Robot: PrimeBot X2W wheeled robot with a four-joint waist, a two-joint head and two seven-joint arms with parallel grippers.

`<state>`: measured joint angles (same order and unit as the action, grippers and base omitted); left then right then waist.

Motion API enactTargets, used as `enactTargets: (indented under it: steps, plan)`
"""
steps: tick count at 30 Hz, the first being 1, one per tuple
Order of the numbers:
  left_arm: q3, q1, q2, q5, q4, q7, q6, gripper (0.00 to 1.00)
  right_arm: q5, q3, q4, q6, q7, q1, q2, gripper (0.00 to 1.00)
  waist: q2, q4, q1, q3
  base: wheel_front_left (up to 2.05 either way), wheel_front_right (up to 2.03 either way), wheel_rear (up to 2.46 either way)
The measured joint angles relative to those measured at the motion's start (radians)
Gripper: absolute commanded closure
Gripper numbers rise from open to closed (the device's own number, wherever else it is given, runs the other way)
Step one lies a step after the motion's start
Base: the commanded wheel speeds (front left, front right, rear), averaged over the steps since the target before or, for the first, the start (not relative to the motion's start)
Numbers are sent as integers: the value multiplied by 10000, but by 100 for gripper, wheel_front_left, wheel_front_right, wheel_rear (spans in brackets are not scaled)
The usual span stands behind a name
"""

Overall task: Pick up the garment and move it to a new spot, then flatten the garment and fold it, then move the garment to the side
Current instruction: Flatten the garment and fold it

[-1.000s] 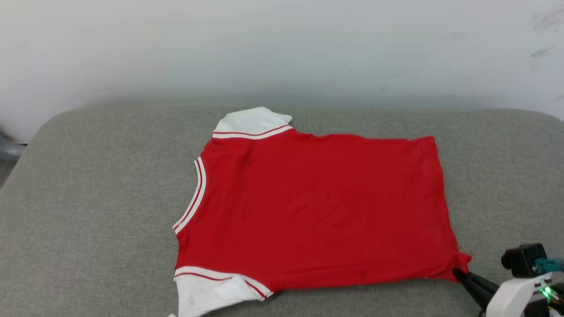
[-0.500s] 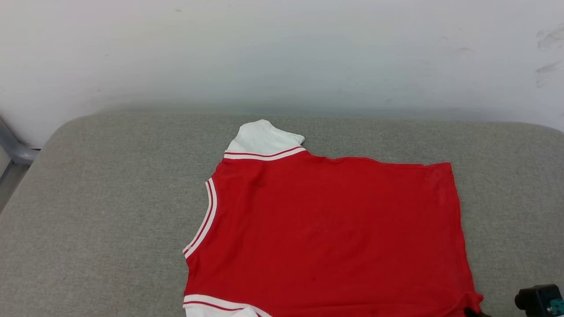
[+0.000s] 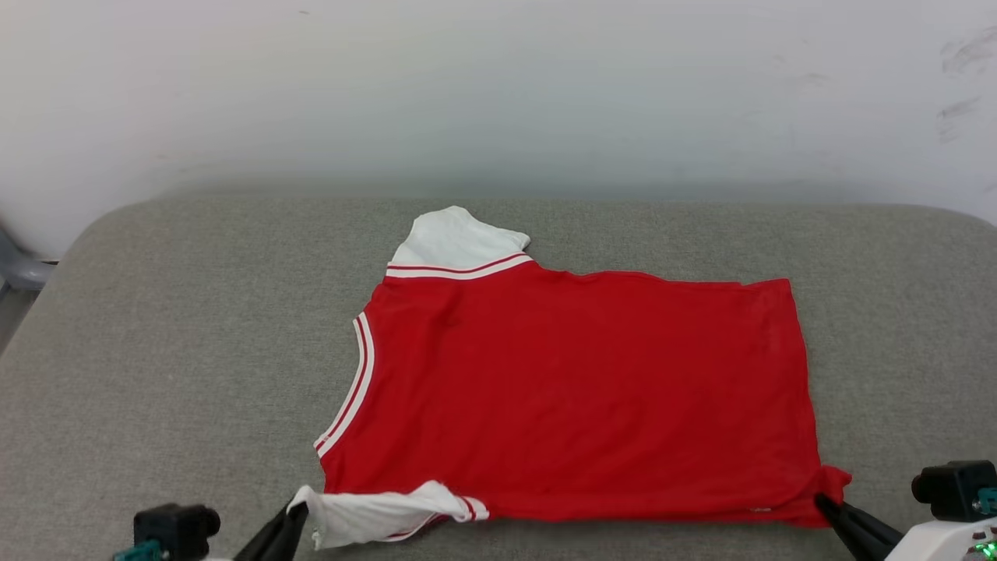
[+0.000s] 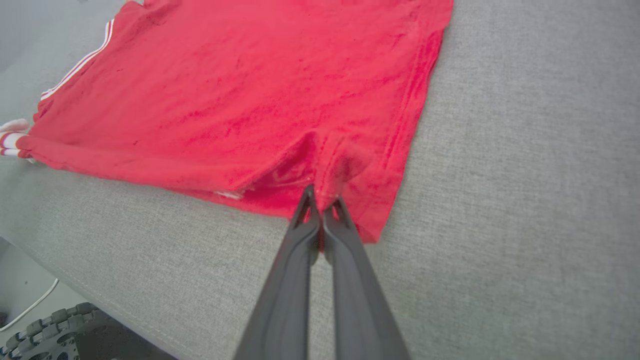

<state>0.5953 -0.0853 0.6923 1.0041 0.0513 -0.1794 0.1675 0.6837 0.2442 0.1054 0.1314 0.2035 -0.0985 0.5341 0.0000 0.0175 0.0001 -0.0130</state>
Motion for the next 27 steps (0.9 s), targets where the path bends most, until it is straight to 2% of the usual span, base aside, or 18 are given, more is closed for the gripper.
enactTargets:
  steps: [7, 15, 23, 27]
  plan:
    - [17, 1760, 234, -508, -362, 619, -426, 100, 4, -102, -44, -2, 96, 525, -54, 100, 0, -184, 0, 403, 0, 0, 0]
    - [25, 4084, 213, -851, -1306, 1384, -1168, 100, 82, -75, 115, -2, 268, 1563, -119, 100, 0, -379, 1, 1393, 0, 0, 0]
    - [178, 5825, -157, -1112, -3057, 1778, -1860, 100, 4, 94, 489, 0, 182, 2614, -127, 100, 0, -588, 2, 2566, 0, 0, 0]
    - [336, 6310, -554, -1104, -4086, 1804, -2188, 100, -221, 174, 892, -2, 125, 3070, -192, 100, 0, -689, 2, 3041, 0, 0, 0]
